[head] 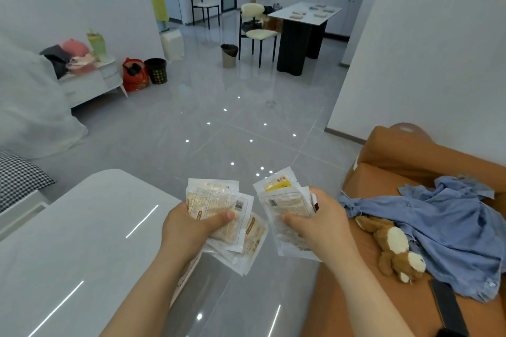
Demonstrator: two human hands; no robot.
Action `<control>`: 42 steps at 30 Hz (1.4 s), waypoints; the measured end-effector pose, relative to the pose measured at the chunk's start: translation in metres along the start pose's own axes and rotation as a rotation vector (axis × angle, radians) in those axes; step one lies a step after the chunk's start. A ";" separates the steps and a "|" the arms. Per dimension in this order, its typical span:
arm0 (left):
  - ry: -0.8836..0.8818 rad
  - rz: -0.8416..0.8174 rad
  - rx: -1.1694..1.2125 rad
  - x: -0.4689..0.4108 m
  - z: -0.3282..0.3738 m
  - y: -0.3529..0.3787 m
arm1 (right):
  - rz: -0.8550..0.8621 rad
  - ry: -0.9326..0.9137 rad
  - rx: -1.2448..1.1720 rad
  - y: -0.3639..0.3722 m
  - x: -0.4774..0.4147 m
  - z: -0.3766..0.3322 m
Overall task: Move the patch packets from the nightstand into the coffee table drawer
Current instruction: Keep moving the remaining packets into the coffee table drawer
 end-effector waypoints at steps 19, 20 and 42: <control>-0.099 0.041 0.088 -0.254 0.038 0.034 | -0.116 0.031 0.111 0.048 -0.269 -0.030; -0.111 0.042 0.081 -0.270 0.040 0.032 | -0.128 0.035 0.120 0.052 -0.284 -0.035; -0.189 0.274 0.095 -0.552 0.095 0.057 | -0.386 -0.068 0.179 0.127 -0.621 -0.094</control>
Point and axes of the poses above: each hand's wrist, its own x-axis away from the middle knuckle, its own y-axis out of the palm, z = x × y, the point moved 6 cm from there along -x, towards the middle knuckle, and after that the axes turned 14 degrees about x, right-handed, at the moved point
